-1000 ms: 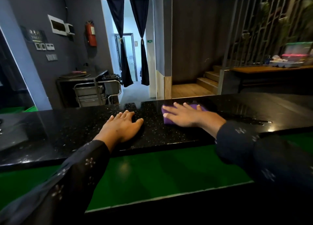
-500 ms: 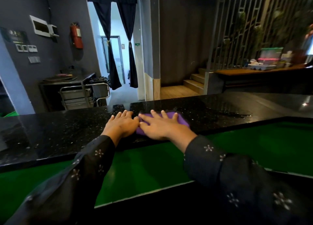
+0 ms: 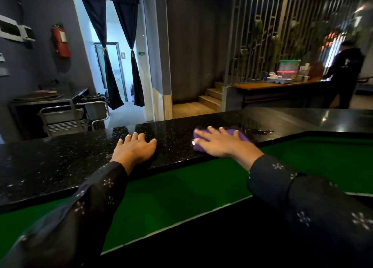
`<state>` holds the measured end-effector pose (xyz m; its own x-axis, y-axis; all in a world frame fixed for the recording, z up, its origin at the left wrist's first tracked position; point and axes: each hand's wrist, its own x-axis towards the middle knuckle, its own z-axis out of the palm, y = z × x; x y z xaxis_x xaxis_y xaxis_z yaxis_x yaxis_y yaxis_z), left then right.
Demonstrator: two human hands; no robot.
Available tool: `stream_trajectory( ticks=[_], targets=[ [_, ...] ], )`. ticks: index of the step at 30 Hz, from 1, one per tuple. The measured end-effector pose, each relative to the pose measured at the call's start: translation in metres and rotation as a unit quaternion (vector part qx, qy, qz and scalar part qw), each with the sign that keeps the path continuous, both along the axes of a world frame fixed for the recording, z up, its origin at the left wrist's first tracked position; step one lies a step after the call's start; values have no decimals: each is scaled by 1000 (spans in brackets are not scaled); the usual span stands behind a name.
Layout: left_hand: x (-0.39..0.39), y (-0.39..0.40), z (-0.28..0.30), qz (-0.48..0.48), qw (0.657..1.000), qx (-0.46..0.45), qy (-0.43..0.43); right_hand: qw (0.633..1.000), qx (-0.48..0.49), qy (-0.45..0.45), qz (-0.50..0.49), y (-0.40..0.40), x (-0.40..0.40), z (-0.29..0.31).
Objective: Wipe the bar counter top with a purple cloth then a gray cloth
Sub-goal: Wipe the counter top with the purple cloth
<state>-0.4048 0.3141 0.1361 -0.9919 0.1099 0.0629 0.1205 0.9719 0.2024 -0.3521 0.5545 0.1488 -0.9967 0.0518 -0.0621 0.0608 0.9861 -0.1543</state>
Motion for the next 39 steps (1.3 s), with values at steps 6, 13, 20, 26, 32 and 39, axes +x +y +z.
stream_trajectory(
  ticks=[6,13,20,26,32,39],
  targets=[
    [0,-1,-1,0,1000,-1,4,996,2,12,87,7,19,-4],
    [2,3,2,9,1000,-6,24,998,-18,-21,61,26,-16,8],
    [15,10,7,9,1000,22,15,991,3,-10,135,55,-7,2],
    [16,42,29,64,998,-17,-3,994,8,5,109,122,-9,-3],
    [2,153,16,-22,999,22,32,996,13,-21,82,113,-42,5],
    [-20,172,-4,-19,1000,-14,-2,990,22,-6,136,163,-37,-6]
  ],
)
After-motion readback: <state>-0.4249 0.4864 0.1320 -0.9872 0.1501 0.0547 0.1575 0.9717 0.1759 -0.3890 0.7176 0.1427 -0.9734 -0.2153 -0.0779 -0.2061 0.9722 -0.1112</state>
